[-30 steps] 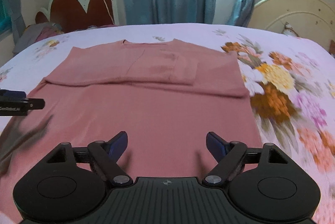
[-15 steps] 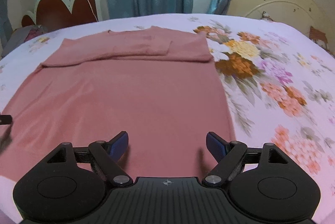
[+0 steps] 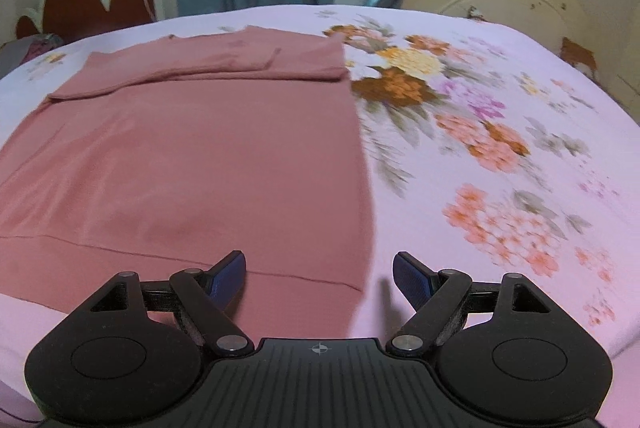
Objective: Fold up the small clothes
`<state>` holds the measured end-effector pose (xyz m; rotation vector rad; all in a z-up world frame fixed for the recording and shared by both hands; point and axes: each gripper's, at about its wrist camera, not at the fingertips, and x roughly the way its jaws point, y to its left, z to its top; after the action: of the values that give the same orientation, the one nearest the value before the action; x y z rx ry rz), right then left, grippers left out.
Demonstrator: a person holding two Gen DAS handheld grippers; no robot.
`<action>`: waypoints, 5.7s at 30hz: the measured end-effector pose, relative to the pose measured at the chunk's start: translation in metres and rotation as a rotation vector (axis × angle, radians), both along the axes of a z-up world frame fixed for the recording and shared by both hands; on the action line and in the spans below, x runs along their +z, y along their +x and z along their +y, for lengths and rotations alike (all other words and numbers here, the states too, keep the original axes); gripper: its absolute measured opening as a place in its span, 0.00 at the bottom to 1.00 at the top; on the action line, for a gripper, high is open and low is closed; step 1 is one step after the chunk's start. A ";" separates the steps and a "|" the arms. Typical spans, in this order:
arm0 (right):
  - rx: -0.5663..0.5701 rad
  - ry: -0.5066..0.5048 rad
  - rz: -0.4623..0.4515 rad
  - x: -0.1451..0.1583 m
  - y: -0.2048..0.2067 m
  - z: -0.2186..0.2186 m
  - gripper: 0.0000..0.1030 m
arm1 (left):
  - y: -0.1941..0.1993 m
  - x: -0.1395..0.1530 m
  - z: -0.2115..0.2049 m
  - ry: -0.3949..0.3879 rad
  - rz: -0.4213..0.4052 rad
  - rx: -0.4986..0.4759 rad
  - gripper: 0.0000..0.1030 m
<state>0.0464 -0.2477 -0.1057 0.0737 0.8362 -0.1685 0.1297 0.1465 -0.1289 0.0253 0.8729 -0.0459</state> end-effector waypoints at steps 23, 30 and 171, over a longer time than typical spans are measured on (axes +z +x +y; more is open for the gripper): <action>-0.051 0.259 0.013 0.006 -0.013 -0.013 0.09 | -0.008 0.004 0.001 -0.263 0.041 -0.069 0.05; -0.072 0.312 -0.087 0.039 0.000 -0.020 0.09 | 0.012 0.037 -0.001 -0.310 -0.065 -0.092 0.05; 0.297 0.127 -0.130 -0.009 0.355 0.014 0.45 | 0.279 0.006 -0.118 0.050 -0.259 -0.143 0.51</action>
<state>0.4012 -0.2336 -0.1150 0.0777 0.7181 0.1677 0.4084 0.0280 -0.1232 0.1379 0.6124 -0.1512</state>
